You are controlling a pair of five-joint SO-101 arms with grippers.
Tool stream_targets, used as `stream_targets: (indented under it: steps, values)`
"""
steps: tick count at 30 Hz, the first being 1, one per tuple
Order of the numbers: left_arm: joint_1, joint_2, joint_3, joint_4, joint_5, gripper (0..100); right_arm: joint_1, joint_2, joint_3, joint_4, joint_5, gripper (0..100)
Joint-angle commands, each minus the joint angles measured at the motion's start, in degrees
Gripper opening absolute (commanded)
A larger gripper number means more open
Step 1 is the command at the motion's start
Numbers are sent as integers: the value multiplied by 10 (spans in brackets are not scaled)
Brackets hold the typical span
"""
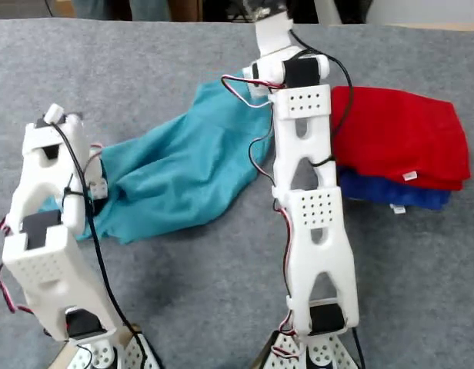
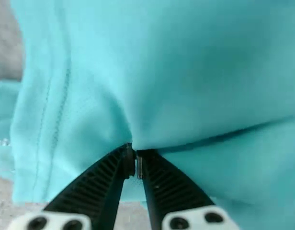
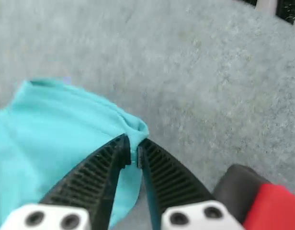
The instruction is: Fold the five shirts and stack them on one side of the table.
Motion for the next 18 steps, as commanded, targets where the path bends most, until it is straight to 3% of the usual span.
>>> stream_targets:
  steps: [1,5,9,14,18]
  values:
    - [10,-58,122,-25,-46,27,7,-73,-27,64,76,14]
    - [0,-78,187,-35,-92,27,25,-98,-25,62,83,14]
    - [-1,-76,181,28,-155,27,52,-109,-25,62,83,14]
    - [44,-76,183,170,-378,30,64,-124,23,62,108,14]
    - [26,-82,152,178,-368,30,64,-164,108,62,135,14]
